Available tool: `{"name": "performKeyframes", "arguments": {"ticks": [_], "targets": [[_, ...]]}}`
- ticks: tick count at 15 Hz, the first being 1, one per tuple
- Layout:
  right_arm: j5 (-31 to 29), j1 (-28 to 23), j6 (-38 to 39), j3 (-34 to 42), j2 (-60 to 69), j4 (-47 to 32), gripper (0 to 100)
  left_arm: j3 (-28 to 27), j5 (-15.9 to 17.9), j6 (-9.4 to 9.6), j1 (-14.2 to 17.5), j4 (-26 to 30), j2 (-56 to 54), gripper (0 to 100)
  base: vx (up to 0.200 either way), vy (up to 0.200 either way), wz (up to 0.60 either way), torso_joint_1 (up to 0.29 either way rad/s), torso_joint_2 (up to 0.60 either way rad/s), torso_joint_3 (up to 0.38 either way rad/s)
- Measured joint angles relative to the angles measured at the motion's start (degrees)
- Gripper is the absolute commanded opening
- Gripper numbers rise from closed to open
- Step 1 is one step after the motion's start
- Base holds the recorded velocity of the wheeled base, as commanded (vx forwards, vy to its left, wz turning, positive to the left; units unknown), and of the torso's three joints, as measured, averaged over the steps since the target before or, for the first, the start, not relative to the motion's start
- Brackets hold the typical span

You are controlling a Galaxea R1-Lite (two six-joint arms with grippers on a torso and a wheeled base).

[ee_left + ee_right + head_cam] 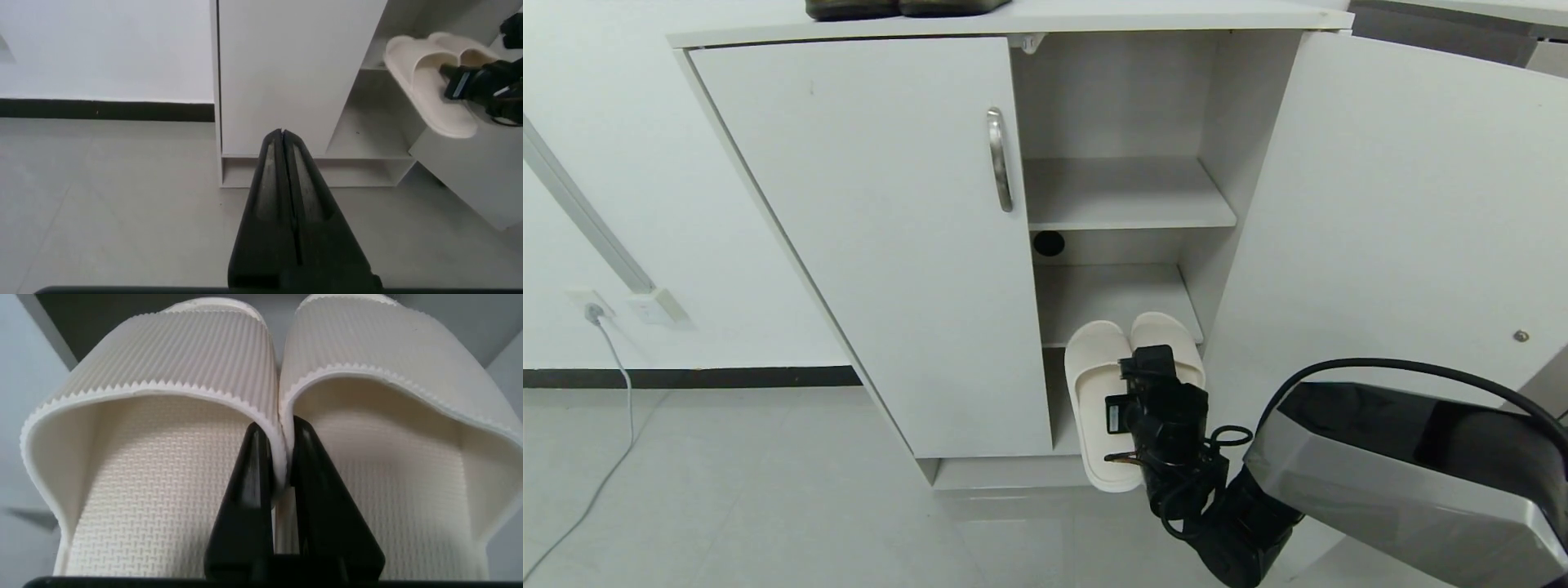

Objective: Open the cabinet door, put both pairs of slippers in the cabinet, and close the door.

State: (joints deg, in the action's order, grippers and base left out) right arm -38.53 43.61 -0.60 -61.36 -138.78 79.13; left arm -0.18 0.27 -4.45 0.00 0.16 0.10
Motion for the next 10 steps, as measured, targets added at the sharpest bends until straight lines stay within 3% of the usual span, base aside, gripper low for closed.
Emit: {"name": "performKeyframes", "arguments": {"ticks": [2,10], "targets": [[0.13,-0.11,-2.4,0.48,-0.56,3.85,0,0.0,0.02,0.0,0.02,0.0,0.0,0,0.0,0.0,0.0,0.0,0.0,0.0],[0.22,-0.63,-2.52,0.72,-1.27,3.89,0,0.0,0.06,-0.01,0.0,0.05,0.0,0,0.2,0.0,0.0,0.001,0.0,0.005]]}}
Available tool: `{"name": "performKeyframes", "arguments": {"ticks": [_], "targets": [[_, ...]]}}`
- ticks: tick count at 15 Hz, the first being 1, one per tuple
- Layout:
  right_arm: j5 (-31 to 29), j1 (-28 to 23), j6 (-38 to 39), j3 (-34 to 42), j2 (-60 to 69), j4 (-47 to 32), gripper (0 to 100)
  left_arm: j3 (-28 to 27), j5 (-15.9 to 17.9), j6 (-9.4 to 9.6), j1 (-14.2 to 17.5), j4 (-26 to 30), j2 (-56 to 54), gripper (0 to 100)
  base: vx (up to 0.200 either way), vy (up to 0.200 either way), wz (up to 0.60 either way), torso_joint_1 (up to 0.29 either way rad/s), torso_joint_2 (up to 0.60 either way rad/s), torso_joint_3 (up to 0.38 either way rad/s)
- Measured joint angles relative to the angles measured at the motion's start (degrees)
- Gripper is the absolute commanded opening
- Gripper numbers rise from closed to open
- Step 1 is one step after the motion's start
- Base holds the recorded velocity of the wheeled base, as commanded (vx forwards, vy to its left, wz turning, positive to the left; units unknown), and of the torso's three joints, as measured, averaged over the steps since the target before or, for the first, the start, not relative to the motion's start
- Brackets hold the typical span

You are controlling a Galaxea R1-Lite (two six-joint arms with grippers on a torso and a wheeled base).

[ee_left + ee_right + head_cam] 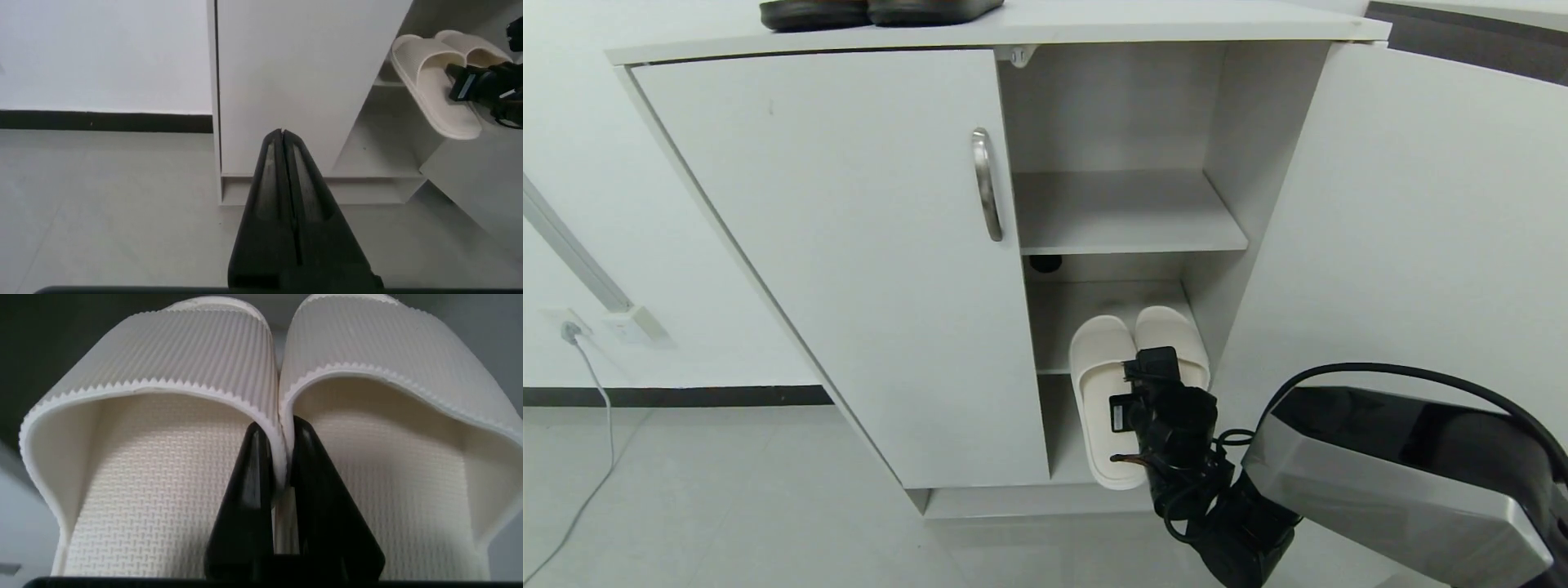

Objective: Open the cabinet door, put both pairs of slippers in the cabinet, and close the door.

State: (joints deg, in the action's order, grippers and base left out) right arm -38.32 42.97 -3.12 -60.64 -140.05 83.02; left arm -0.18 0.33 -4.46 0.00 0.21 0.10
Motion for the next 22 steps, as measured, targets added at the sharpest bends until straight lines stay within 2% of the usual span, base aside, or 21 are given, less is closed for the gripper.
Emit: {"name": "performKeyframes", "arguments": {"ticks": [4,8,11,14,22], "targets": [[0.09,-0.11,-0.18,-0.13,0.0,-1.12,0,0.02,-0.06,-0.18,0.0,0.0,0.0,0,0.05,0.0,0.0,0.001,0.0,-0.001],[0.35,-0.12,0.44,-2.69,-0.06,-6.28,0,0.0,-0.06,-0.22,0.0,-0.07,0.0,0,0.0,0.0,0.0,0.0,0.0,0.0],[1.51,-0.78,4.68,-9.42,-0.26,-17.14,0,0.0,-0.15,-0.27,0.0,-0.11,0.0,0,0.0,0.0,0.0,0.0,0.0,0.0],[4.82,-2.07,5.57,-16.32,-1.61,-21.41,0,0.0,-0.51,-0.33,0.02,-0.11,0.0,0,0.0,0.0,0.0,0.0,0.0,0.0],[5.19,-6.46,5.41,-35.58,-8.36,-32.82,0,0.0,-0.84,-0.4,0.02,-0.13,0.0,0,0.0,0.0,0.0,0.0,0.0,0.0]]}}
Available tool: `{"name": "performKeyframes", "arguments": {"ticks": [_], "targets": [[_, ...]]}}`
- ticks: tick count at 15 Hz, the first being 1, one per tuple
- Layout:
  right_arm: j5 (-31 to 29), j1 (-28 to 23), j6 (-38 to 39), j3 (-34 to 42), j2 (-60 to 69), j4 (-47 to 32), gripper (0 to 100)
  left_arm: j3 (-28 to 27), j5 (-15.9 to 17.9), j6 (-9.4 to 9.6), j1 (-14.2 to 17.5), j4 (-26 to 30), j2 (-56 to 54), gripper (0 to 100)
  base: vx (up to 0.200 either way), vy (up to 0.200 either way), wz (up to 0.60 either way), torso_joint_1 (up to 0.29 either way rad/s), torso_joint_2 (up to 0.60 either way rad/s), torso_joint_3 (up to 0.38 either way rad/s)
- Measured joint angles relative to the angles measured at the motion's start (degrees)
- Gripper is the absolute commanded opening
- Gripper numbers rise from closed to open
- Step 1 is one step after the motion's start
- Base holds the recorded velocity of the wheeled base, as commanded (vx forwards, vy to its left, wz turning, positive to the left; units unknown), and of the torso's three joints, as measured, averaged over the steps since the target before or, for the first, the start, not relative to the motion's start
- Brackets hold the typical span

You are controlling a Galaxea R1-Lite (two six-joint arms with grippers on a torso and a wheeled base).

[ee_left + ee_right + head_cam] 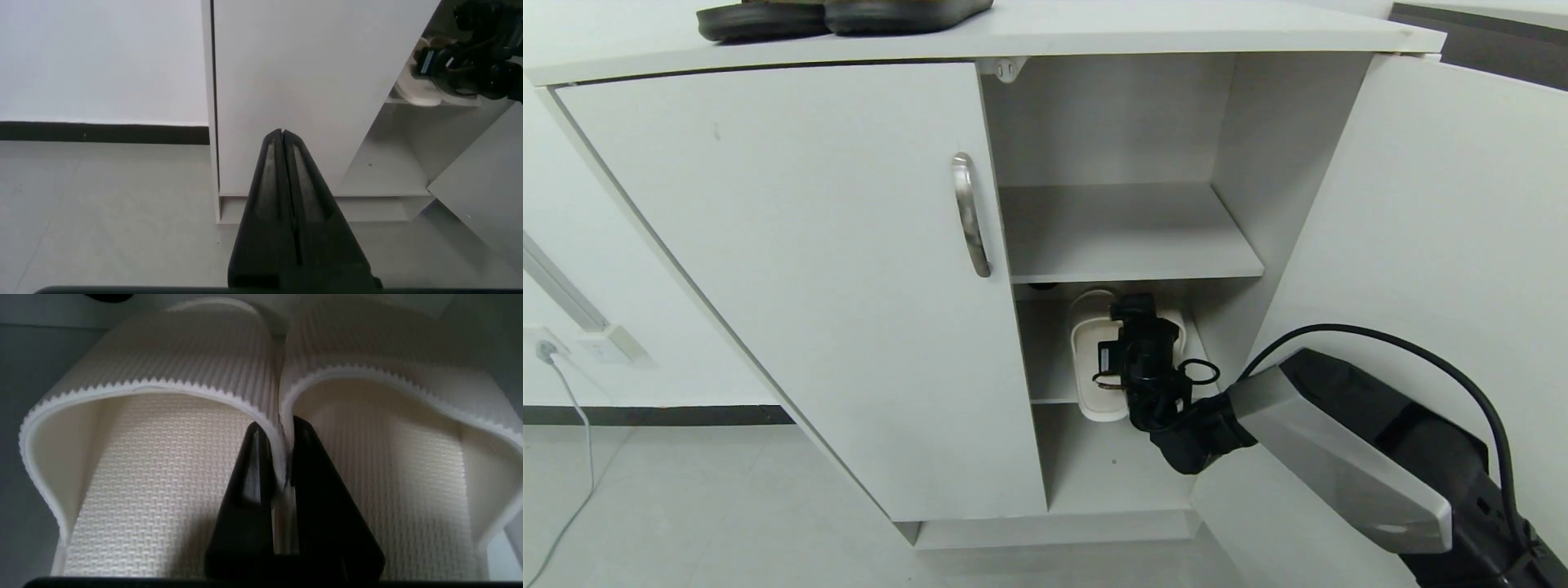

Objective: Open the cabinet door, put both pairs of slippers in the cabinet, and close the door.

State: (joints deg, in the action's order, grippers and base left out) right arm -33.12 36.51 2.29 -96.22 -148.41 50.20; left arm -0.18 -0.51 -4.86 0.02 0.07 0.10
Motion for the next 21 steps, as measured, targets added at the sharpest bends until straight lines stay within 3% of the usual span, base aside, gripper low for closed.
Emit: {"name": "performKeyframes", "arguments": {"ticks": [11,19,20,21], "targets": [[0.0,-1.67,0.0,-12.82,-5.06,-6.85,0,0.0,0.0,0.0,0.0,0.02,0.0,0,0.0,0.0,0.0,0.0,0.0,0.0],[-0.02,-2.17,0.0,-14.17,-7.02,-7.29,0,0.0,0.0,0.02,0.0,0.02,0.0,0,0.0,0.0,0.0,0.0,0.0,0.0],[-0.02,-2.17,0.0,-14.28,-7.16,-7.27,100,0.0,0.02,0.05,0.0,0.02,0.0,0,0.0,0.0,0.0,0.0,0.0,0.0],[-0.02,-2.17,0.0,-14.45,-7.28,-7.2,100,0.0,0.02,0.05,-0.02,0.02,0.0,0,0.0,0.0,0.0,0.0,0.0,0.0]]}}
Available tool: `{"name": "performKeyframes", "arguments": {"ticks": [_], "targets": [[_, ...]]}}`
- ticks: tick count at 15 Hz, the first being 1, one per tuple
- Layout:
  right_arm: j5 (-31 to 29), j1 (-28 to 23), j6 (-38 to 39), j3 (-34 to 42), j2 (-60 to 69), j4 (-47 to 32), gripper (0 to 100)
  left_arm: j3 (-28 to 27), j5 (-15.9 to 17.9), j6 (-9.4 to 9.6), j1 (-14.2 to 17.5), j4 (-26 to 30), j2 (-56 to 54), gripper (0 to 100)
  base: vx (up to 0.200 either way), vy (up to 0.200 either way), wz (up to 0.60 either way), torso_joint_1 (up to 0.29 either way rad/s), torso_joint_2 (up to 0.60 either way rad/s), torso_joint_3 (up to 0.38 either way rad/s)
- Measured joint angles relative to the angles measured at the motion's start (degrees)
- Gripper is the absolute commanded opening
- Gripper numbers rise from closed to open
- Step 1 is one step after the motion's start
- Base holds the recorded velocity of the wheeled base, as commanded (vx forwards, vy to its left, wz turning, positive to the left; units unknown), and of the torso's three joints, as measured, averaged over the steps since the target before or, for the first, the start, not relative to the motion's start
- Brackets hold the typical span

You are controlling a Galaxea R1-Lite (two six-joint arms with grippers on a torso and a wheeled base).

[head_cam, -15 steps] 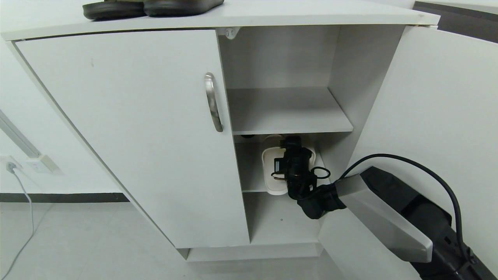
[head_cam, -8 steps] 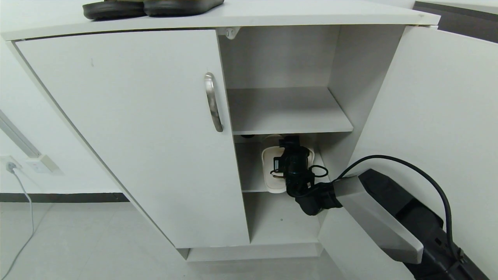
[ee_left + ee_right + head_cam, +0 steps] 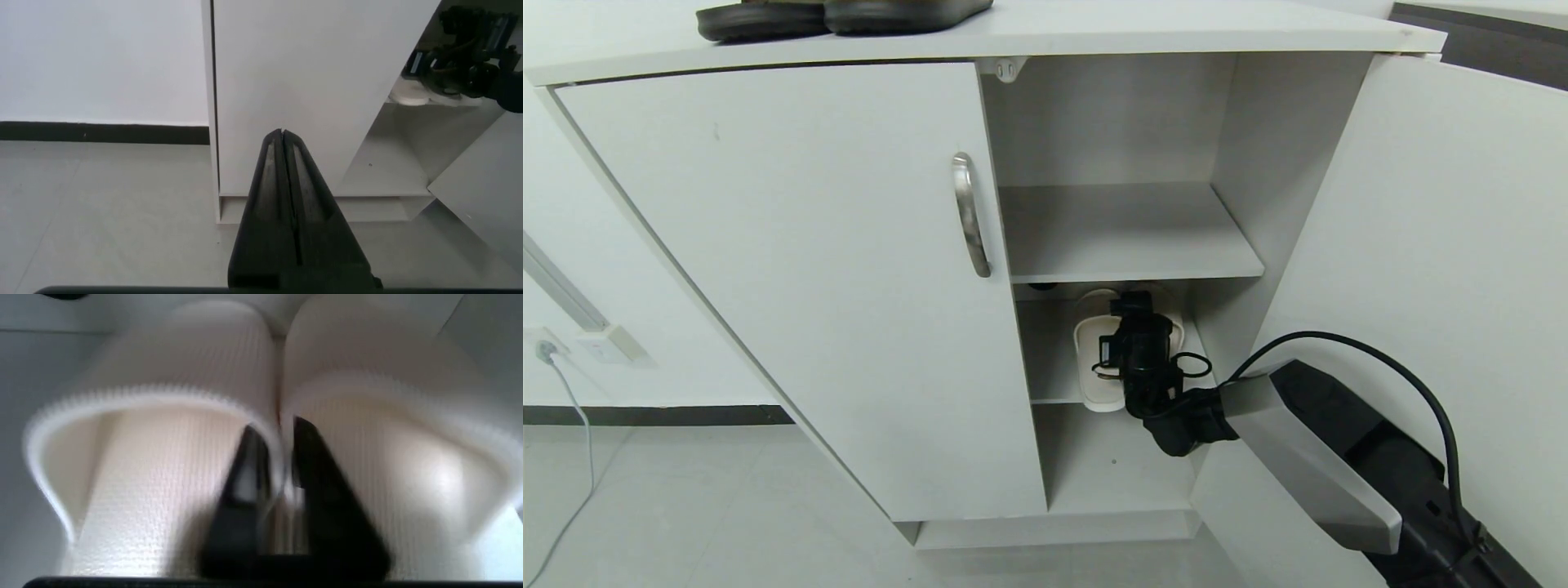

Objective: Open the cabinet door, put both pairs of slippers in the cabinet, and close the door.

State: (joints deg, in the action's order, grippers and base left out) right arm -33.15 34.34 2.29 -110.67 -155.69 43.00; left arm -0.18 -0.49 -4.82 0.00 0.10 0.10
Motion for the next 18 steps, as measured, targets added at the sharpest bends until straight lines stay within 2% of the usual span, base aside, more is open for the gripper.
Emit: {"name": "performKeyframes", "arguments": {"ticks": [4,7,12,16,18], "targets": [[-0.35,0.02,-0.02,0.77,-0.16,0.24,100,0.0,-0.05,0.0,0.0,0.0,0.0,0,0.0,0.0,0.0,0.0,0.0,0.0],[-0.65,0.39,0.0,7.0,2.07,2.74,100,0.0,-0.02,0.0,0.02,0.0,0.0,0,0.0,0.0,0.0,0.0,0.0,0.0],[-0.65,3.02,0.0,30.21,12.63,14.53,100,0.0,-0.02,0.04,0.02,0.0,0.0,0,0.0,0.0,0.0,0.0,0.0,0.0],[-0.62,7.13,0.0,50.75,21.1,27.65,100,0.0,-0.02,-0.02,0.02,0.0,0.0,0,0.0,0.0,0.0,0.0,0.0,0.0],[-0.49,9.31,-0.02,58.55,24.76,33.94,100,0.0,-0.02,-0.07,0.0,0.0,0.0,0,0.0,0.0,0.0,0.0,0.0,0.0]]}}
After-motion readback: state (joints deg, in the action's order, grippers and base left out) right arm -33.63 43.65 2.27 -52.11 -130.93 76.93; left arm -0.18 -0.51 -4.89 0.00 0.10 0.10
